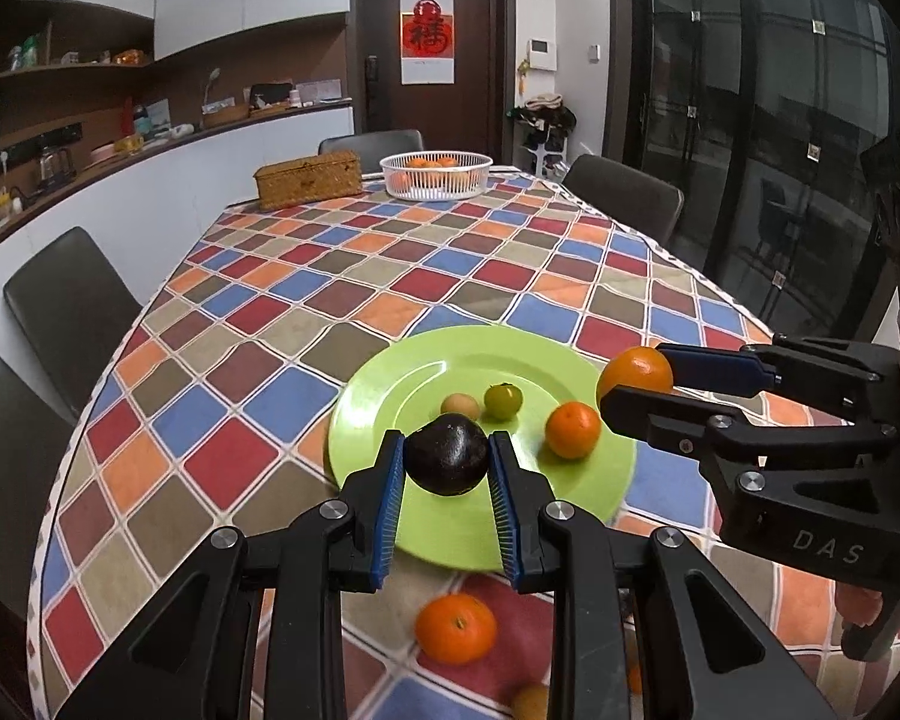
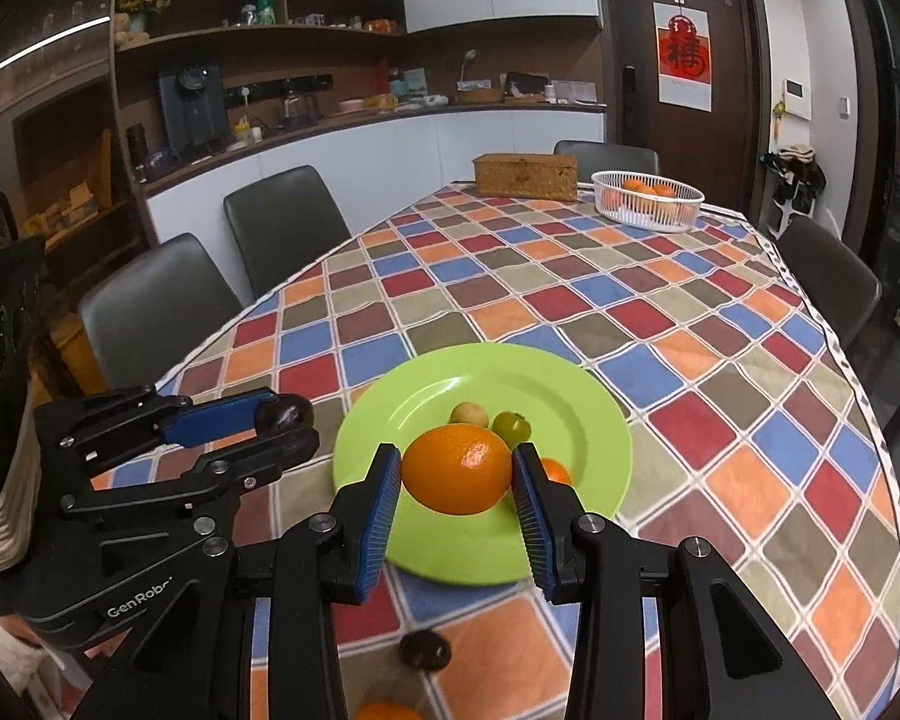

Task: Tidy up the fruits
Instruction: 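Carry the plum and mandarin up over the green plate with both tools, then lower the plum and mandarin onto the plate and open both tools, then withdraw both open tools from the plate toward the remaining fruits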

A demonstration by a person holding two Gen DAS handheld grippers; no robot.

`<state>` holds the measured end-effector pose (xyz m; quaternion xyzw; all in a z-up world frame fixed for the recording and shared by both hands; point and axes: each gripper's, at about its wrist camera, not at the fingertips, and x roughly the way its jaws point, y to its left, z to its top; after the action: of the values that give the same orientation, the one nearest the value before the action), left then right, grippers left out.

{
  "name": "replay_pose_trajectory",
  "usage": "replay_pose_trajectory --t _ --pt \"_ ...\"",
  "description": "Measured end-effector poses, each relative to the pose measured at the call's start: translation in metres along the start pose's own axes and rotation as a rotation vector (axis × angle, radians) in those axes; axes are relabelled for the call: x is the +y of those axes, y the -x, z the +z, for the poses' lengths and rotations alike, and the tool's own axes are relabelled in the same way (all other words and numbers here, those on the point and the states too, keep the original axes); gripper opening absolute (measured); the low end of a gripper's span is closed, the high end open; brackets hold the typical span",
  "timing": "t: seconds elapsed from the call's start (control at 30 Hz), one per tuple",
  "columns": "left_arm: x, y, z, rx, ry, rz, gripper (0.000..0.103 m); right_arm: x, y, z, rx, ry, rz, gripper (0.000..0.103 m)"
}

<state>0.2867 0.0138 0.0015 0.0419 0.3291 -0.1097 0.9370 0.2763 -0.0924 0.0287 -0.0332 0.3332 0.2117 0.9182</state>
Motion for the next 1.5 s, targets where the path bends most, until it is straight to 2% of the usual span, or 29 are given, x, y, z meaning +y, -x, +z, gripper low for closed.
replay_pose_trajectory --t 0.57,0.9,1.17,1.5 --pt "0.031 -0.09 0.019 0.155 0.025 -0.047 0.028 -0.019 -0.077 0.02 0.138 -0.029 -0.023 0.039" --pt "0.03 -0.118 0.021 0.23 0.046 -0.074 0.028 -0.029 -0.098 0.019 0.2 -0.054 -0.035 0.039" --pt "0.027 -0.102 0.022 0.203 0.007 -0.055 0.035 -0.031 -0.091 0.017 0.187 -0.047 -0.058 0.04" --pt "0.018 -0.04 0.021 0.114 -0.034 -0.02 0.04 -0.019 -0.046 0.016 0.111 -0.032 -0.049 0.04"
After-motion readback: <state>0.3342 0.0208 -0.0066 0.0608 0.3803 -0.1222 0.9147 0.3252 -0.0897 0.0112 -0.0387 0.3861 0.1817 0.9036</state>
